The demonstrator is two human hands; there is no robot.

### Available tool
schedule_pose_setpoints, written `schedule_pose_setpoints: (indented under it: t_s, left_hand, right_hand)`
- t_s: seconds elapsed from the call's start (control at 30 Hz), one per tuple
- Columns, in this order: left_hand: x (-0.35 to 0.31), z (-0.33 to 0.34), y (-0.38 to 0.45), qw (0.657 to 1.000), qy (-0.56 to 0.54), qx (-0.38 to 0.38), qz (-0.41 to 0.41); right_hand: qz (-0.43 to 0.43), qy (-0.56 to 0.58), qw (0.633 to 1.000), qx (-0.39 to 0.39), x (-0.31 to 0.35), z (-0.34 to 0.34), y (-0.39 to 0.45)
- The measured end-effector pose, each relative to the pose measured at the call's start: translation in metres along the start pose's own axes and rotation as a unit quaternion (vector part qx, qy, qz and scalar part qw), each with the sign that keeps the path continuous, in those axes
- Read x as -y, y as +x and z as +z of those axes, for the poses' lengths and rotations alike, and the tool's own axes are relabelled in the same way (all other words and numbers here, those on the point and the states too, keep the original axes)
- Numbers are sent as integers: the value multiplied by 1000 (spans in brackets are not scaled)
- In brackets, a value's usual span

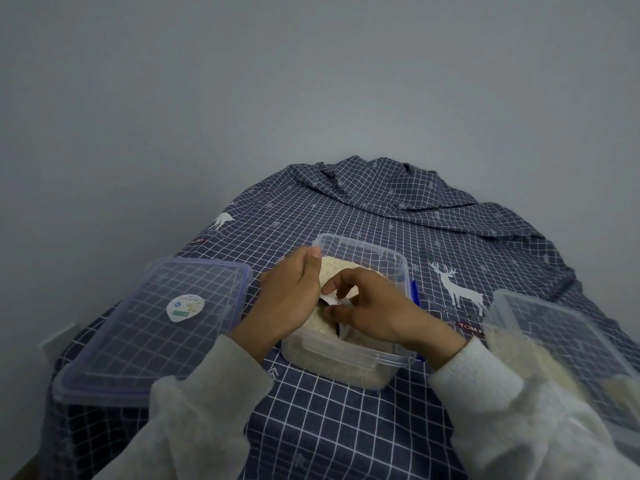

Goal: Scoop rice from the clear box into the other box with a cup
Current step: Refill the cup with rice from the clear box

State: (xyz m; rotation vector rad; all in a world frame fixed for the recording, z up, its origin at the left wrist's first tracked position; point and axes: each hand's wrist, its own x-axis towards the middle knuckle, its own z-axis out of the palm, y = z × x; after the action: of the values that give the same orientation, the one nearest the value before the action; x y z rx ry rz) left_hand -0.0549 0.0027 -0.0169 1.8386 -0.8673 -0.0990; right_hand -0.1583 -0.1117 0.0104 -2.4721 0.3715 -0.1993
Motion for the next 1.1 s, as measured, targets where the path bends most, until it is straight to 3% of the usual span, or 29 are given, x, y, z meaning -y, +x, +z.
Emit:
schedule_pose_setpoints:
  t_s: [0.6, 1.1]
  left_hand:
    - [5, 0, 6, 1000, -20, -10, -9]
    - [-11, -5, 9, 998, -53, -12, -5]
  right_hand:
    - [160, 195, 967, 27, 3, -9, 4]
    - [225, 443, 868, -17, -5, -29, 10]
